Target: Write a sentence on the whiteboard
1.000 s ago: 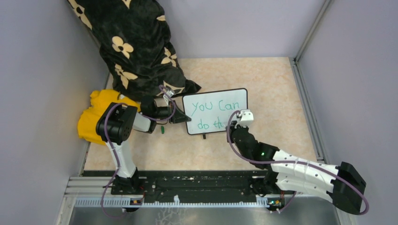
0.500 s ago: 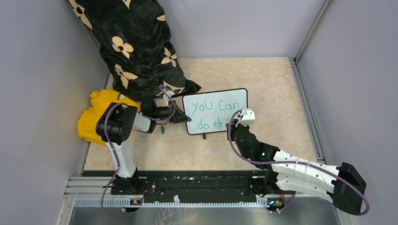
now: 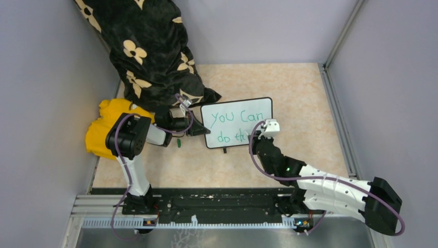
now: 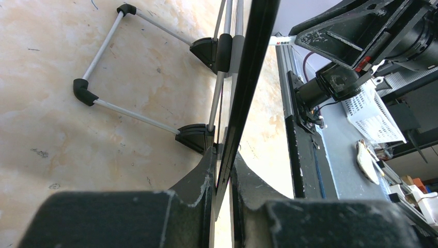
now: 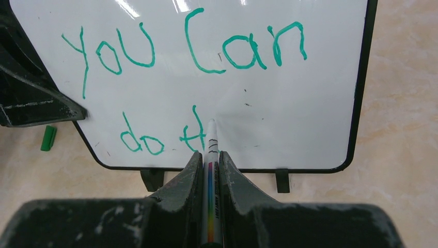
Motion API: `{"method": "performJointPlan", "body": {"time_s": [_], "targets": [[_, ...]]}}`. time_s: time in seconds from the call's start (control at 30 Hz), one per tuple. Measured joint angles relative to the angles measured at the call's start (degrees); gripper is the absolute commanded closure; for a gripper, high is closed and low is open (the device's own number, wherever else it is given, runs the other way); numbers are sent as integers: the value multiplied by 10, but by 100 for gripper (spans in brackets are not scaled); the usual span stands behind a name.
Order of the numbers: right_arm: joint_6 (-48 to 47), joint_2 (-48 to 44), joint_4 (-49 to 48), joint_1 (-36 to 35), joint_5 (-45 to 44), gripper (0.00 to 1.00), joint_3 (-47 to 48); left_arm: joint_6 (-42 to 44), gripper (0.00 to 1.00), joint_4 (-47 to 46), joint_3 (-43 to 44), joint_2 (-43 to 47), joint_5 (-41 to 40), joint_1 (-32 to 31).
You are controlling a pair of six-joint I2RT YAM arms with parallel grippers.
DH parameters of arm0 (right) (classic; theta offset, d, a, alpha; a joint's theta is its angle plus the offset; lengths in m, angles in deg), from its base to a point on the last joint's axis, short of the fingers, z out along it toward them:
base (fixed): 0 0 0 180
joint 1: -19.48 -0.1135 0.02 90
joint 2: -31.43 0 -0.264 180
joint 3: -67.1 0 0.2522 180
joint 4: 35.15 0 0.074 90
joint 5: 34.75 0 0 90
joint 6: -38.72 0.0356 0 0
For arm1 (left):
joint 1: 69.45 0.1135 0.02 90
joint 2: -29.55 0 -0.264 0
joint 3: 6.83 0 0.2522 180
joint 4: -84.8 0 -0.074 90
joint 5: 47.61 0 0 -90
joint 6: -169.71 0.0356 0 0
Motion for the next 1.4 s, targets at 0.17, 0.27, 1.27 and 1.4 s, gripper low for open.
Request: {"method": "performJointPlan", "body": {"time_s": [0.17,0.27,1.27,1.4], "targets": [[1,0,0,0,3,100,0,1,84,4,3,0,3,0],[3,0,0,0,6,100,0,1,84,5,3,0,3,0],[17,30,7,1,10,100,-12,1,84,7,3,0,3,0],[21,30,8,1,11,100,-14,1,84,8,4,0,3,0]]}}
